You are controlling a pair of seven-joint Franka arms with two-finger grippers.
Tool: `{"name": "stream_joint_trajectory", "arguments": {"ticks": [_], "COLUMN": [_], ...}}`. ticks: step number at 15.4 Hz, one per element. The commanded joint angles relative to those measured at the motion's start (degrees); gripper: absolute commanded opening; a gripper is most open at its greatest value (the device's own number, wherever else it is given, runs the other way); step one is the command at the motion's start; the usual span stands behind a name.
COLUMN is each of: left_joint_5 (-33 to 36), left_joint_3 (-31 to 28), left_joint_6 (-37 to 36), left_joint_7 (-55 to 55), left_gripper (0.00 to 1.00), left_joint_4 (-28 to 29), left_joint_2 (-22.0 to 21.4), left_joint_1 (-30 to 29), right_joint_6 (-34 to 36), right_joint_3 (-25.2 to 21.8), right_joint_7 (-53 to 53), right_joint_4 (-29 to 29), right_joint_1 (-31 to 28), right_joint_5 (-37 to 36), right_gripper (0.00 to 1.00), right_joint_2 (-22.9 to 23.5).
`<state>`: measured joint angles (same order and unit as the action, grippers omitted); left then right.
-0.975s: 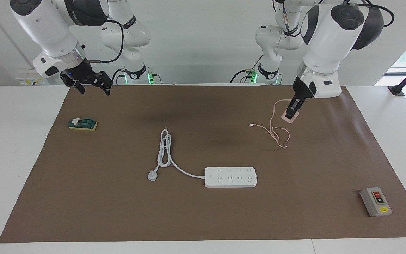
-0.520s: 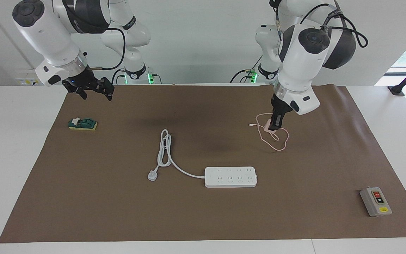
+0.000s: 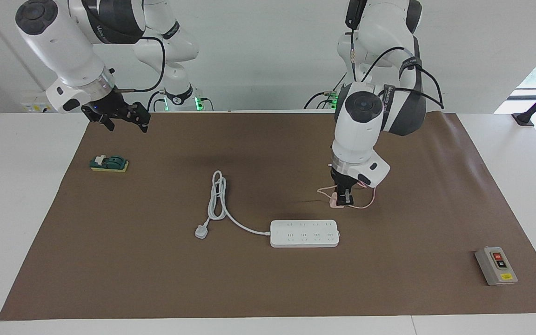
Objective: Plug charger into power strip
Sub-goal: 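Move the charger with the left gripper to the power strip's end socket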
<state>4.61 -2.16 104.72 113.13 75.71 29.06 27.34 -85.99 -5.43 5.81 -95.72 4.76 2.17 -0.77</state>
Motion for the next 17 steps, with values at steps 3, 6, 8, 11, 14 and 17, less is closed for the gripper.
{"name": "stream_joint_trajectory", "arguments": {"ticks": [3, 6, 8, 11, 14, 17], "left_joint_5": [1.81, 1.81, 1.81, 1.90, 1.99, 2.16], "left_joint_3": [-0.92, -0.83, -0.83, -0.75, -0.75, -0.75], "left_joint_6": [-0.66, -0.39, -0.22, -0.22, 0.22, 2.67], "left_joint_7": [2.53, 3.23, 3.24, 3.06, 2.80, 2.01], "left_gripper": [0.00, 0.00, 0.00, 0.00, 0.00, 0.00], "left_joint_4": [-3.73, -3.55, -3.29, -3.03, -2.41, -2.06], "left_joint_2": [3.55, 4.78, 5.31, 6.09, 6.80, 7.06], "left_joint_1": [1.66, 1.75, 1.84, 1.84, 2.10, 2.10], "right_joint_6": [1.35, 1.35, 1.35, 1.35, 0.91, 0.91], "right_joint_3": [1.03, 0.95, 1.03, 1.03, 1.03, 1.03], "right_joint_7": [-1.42, -1.51, -1.33, -1.42, -1.60, -1.51], "right_joint_4": [1.07, 0.89, 0.89, 0.72, 0.72, 0.63], "right_joint_1": [-1.68, -1.68, -1.68, -1.59, -1.50, -1.50], "right_joint_5": [0.73, 0.73, 0.73, 0.73, 0.64, 0.64], "right_gripper": [1.00, 1.00, 1.00, 1.00, 1.00, 1.00], "right_joint_2": [0.16, 0.07, 0.07, 0.07, 0.07, -0.19]}}
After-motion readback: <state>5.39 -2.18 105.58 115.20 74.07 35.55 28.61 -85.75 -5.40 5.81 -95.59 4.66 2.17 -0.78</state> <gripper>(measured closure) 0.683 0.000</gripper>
